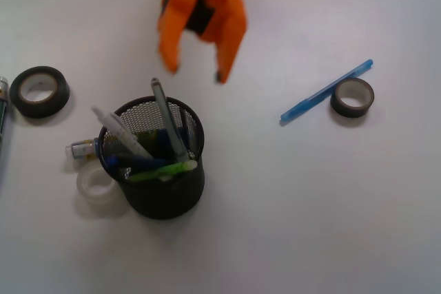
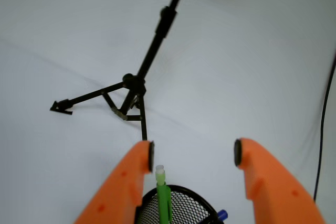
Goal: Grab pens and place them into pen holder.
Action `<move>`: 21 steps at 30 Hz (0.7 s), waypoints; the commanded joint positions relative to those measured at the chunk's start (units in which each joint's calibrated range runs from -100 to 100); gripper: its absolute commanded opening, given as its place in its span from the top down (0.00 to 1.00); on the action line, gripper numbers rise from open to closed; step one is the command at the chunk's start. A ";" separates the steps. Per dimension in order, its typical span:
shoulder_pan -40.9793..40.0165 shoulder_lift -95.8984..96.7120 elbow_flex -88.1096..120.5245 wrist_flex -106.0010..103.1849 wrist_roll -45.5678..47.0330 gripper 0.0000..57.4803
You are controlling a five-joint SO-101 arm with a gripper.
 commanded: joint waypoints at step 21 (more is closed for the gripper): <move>-24.52 1.56 -15.77 71.32 26.08 0.68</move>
